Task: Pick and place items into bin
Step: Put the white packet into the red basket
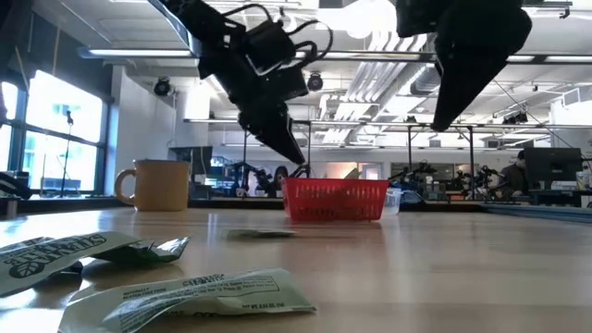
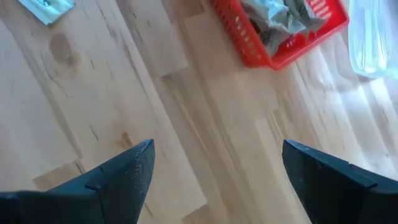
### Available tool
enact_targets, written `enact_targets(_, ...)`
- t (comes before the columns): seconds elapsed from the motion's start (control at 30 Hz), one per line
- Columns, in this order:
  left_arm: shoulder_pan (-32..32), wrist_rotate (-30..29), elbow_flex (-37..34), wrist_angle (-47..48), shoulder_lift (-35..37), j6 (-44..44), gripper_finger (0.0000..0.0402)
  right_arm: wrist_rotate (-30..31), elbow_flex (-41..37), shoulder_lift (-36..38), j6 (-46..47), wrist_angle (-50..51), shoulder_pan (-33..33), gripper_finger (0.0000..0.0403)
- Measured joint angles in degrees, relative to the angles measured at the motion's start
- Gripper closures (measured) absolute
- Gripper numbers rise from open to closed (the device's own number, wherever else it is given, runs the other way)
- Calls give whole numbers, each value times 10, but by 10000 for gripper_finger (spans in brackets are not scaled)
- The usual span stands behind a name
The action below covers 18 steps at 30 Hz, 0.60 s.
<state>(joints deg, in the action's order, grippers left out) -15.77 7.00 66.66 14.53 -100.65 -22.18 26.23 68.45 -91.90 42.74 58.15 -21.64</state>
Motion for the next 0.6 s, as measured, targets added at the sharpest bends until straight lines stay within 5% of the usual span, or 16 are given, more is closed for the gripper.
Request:
enact_targets(0.17,7,100,1,113,37,99,150,-22,0,-27,-133,-96,21,61)
enact_targets(0.27,30,105,-4,229,86,120,113,-86,0,-67,-258,-223,37,61)
enact_targets(0.47,117,69,-87,289,221,182,110,-194,1,-148,-475,-439,50,61)
enact_targets(0.6,158,2,-155,294,310,286,137,-239,2,-191,-510,-512,71,61)
